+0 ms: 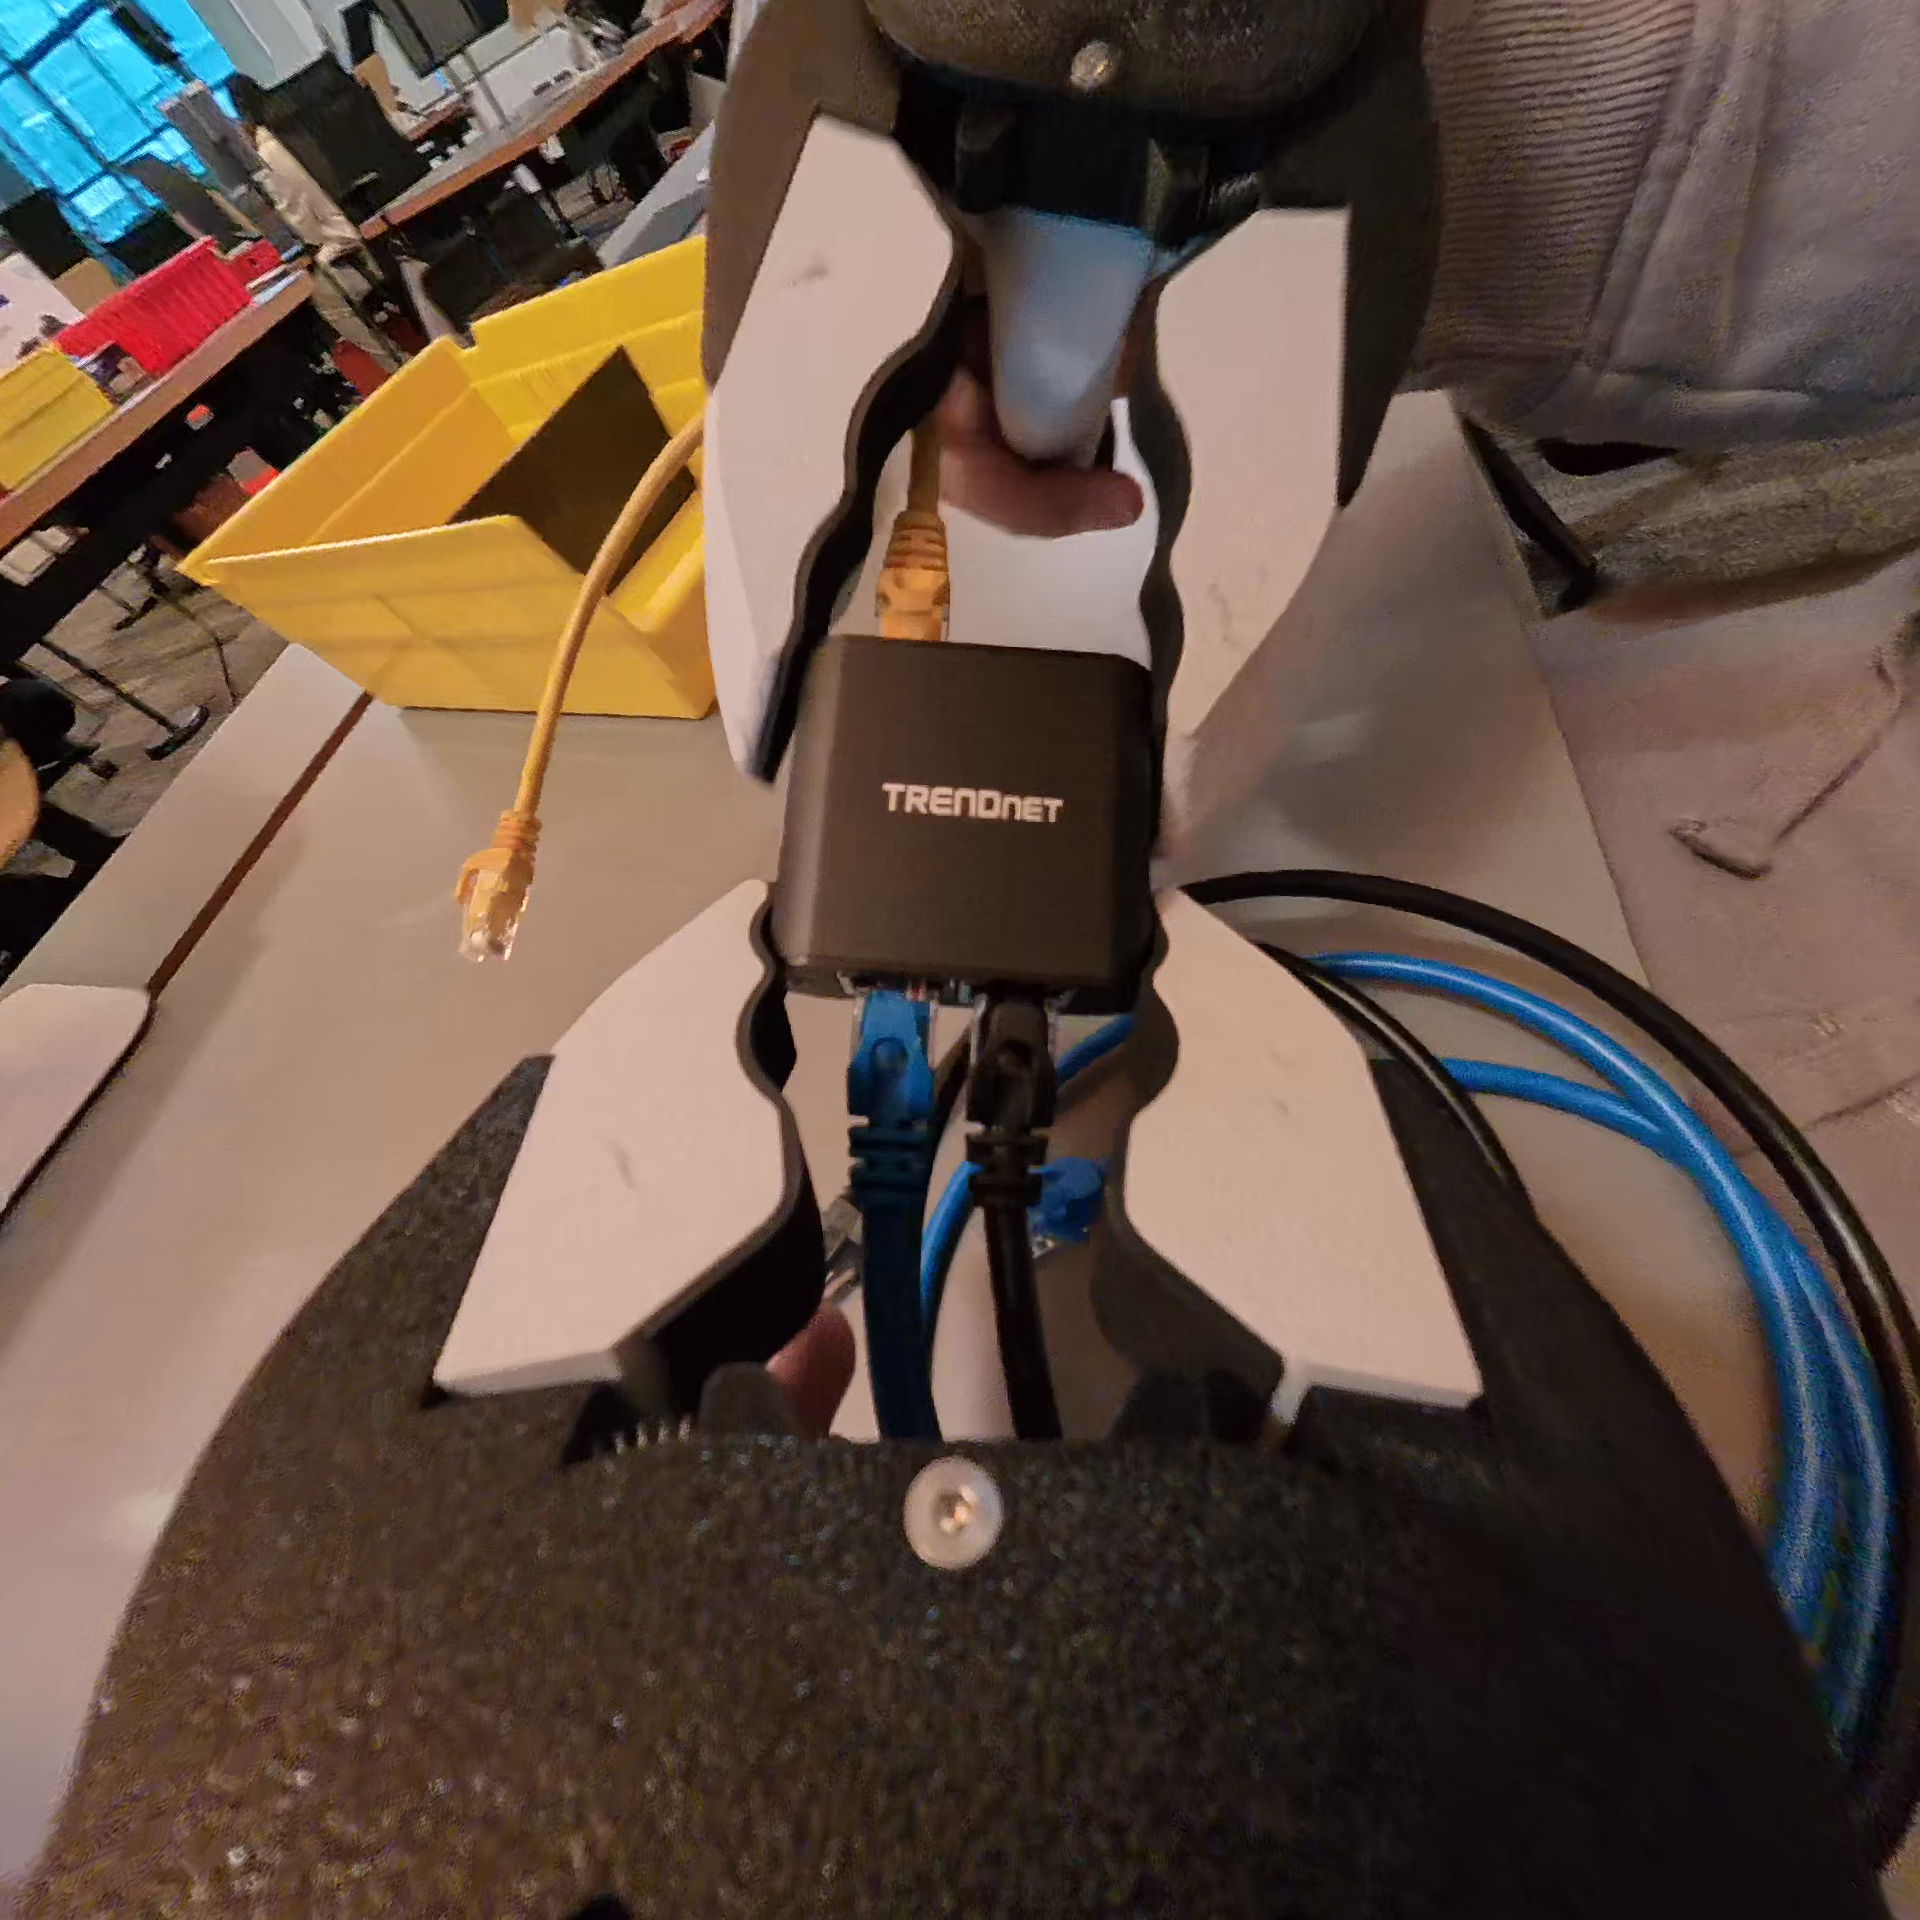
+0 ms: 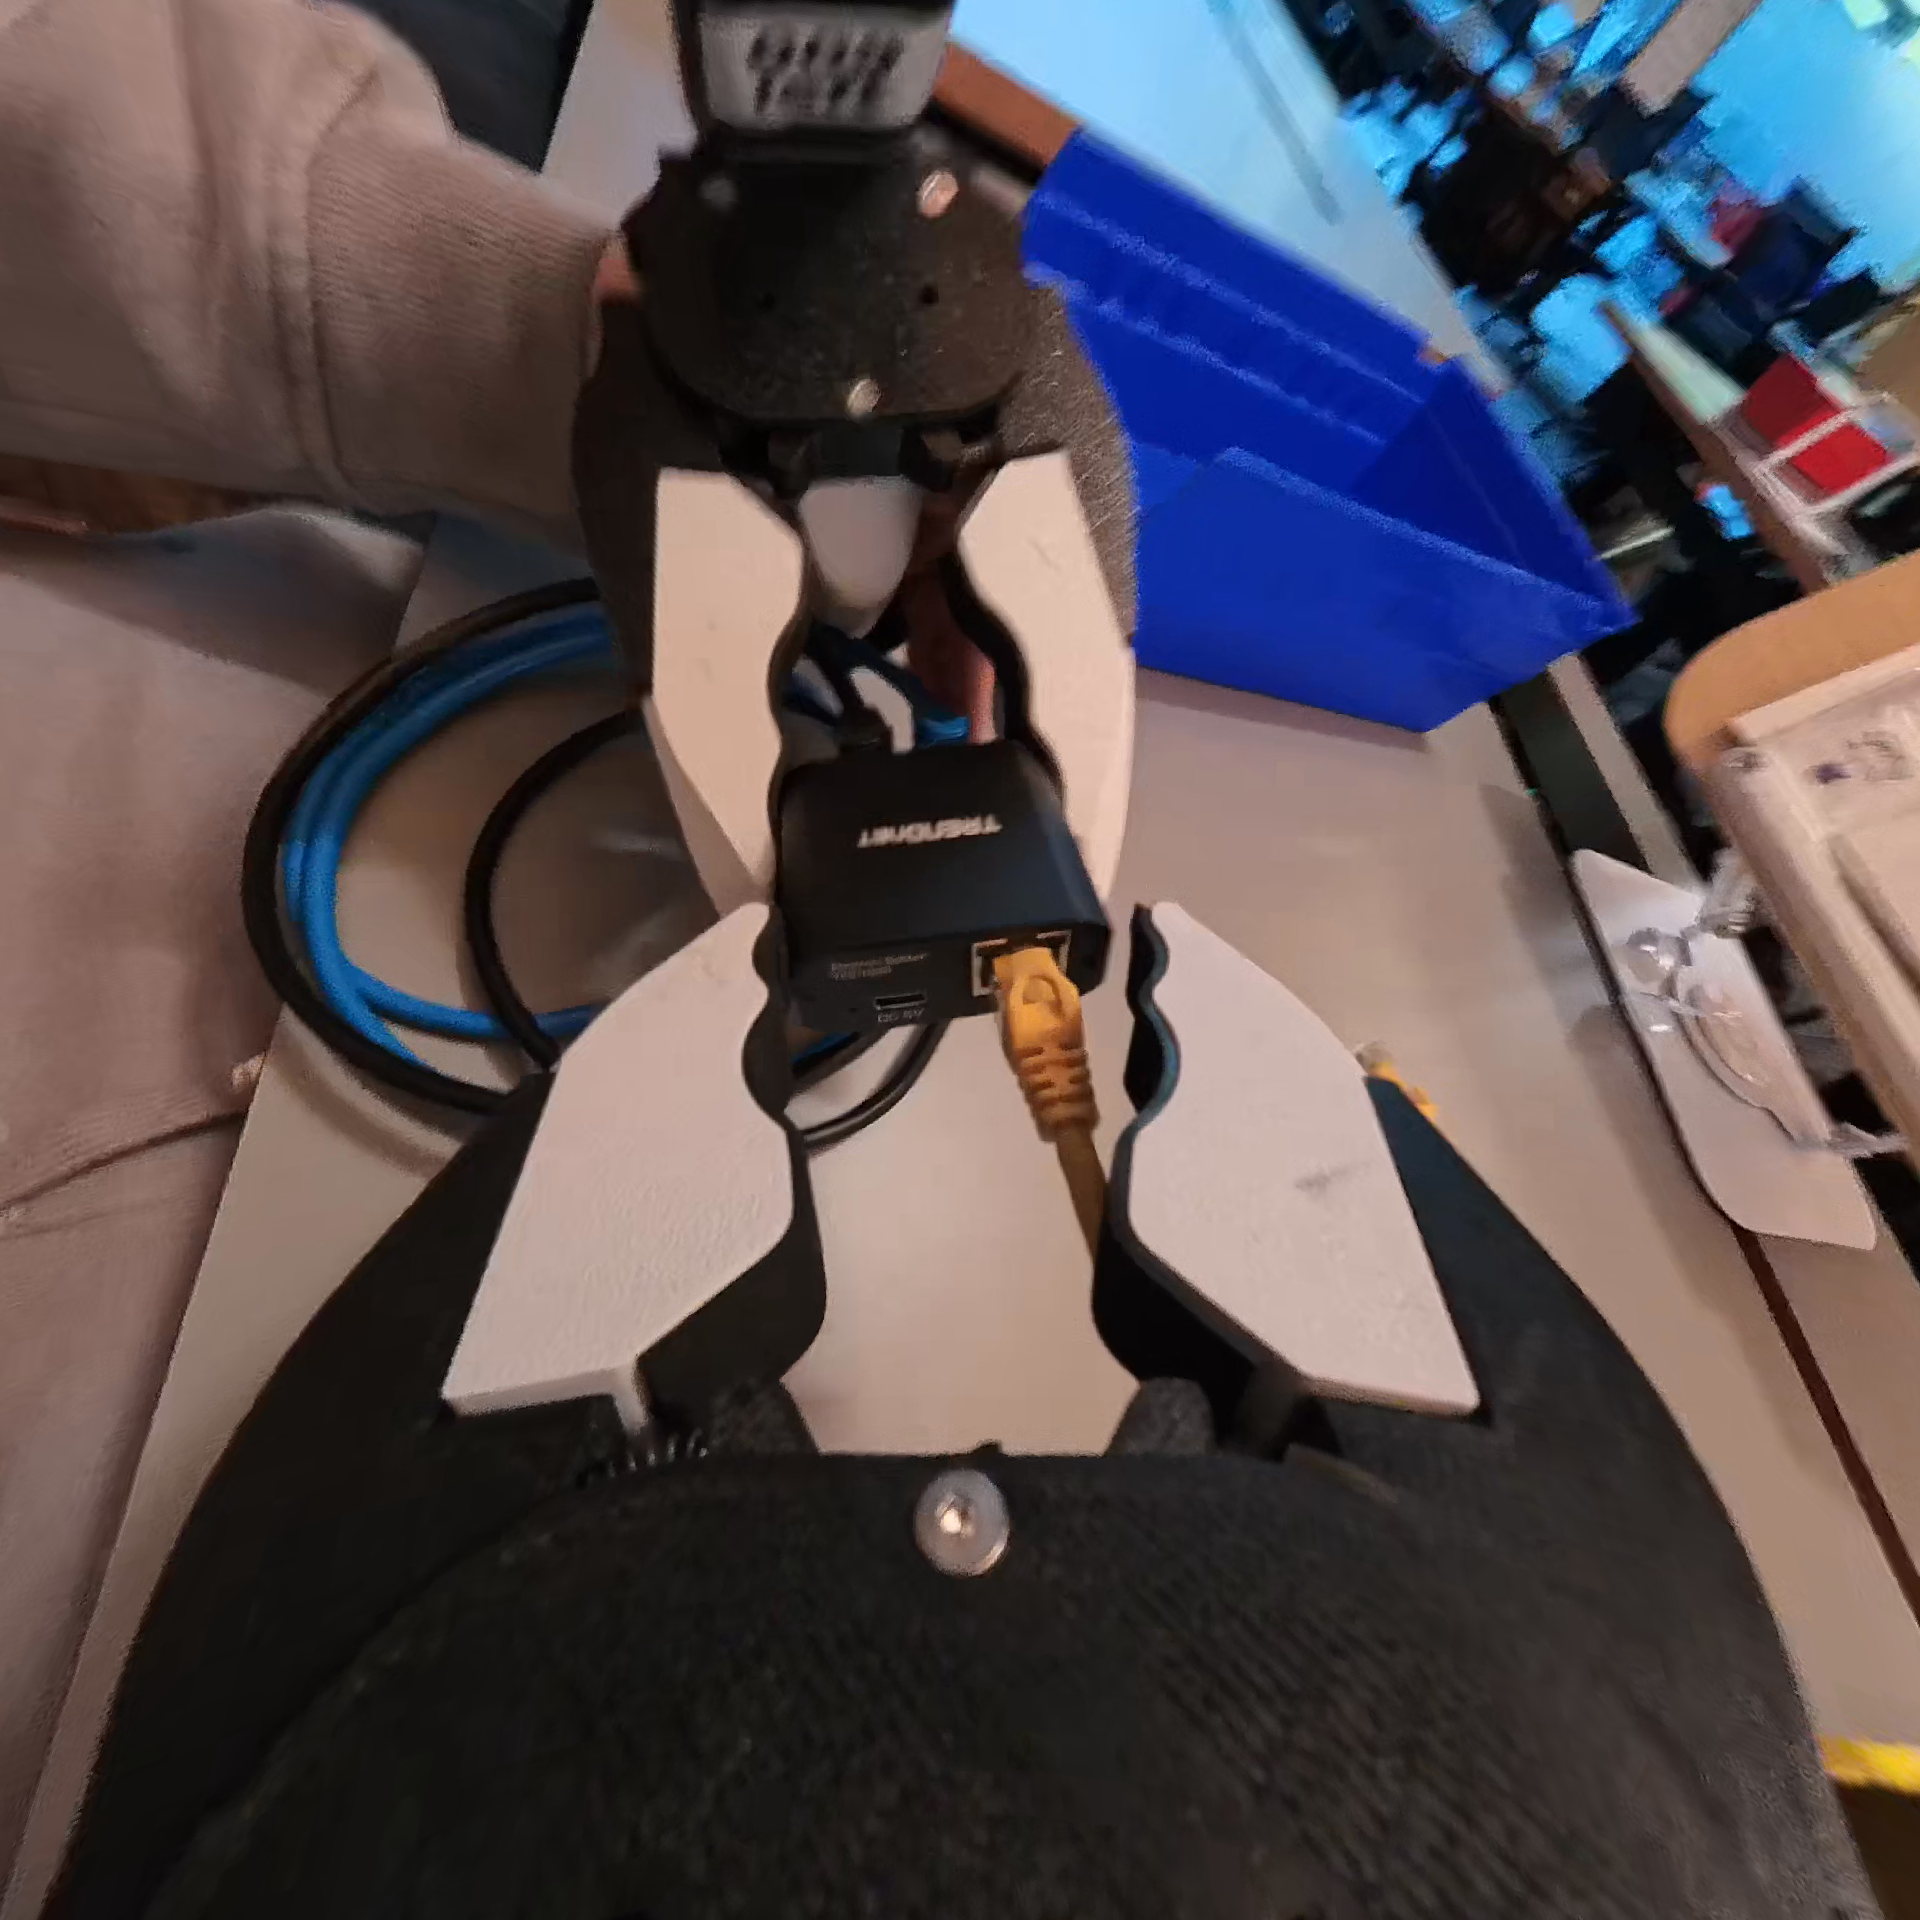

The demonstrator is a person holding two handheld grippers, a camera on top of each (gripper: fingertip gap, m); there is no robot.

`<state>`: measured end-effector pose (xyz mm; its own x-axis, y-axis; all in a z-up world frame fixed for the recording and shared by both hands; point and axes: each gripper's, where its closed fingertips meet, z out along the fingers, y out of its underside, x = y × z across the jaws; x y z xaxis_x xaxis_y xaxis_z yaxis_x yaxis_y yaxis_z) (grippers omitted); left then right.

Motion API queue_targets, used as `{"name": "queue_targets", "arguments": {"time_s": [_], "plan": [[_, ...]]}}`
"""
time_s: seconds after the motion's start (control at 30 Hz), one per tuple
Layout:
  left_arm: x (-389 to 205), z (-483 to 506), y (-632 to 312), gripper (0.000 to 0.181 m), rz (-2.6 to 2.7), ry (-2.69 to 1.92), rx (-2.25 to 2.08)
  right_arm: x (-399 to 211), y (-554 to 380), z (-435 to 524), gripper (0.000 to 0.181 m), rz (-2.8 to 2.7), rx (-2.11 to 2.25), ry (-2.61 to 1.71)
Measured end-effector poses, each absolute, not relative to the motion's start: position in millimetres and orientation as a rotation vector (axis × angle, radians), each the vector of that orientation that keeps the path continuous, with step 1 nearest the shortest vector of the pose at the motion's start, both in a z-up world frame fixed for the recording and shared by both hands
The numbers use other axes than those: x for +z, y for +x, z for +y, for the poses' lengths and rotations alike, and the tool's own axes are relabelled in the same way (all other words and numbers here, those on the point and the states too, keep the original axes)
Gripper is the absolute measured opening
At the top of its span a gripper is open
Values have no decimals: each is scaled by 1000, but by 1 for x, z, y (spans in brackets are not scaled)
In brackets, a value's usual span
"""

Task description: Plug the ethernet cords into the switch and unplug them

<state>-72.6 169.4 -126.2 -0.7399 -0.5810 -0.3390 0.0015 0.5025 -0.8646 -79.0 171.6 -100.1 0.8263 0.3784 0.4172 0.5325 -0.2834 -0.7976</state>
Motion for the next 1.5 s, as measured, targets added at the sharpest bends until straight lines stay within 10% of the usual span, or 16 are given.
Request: {"name": "queue_targets", "arguments": {"time_s": [0.2,0.47,0.87,1.5], "plan": [[-129,197,-57,62,2090,-673,-1095,-17,-48,164,66,-138,-204,-1663],[-125,210,-53,62,2046,-864,-1156,-74,-26,176,59,584,395,-1568],[-122,200,-54,62,2052,-812,-1167,-79,-34,194,16,786,764,-1234],[-132,201,-45,62,2037,-916,-1052,-92,-21,195,13,1000,790,-1037]]}}
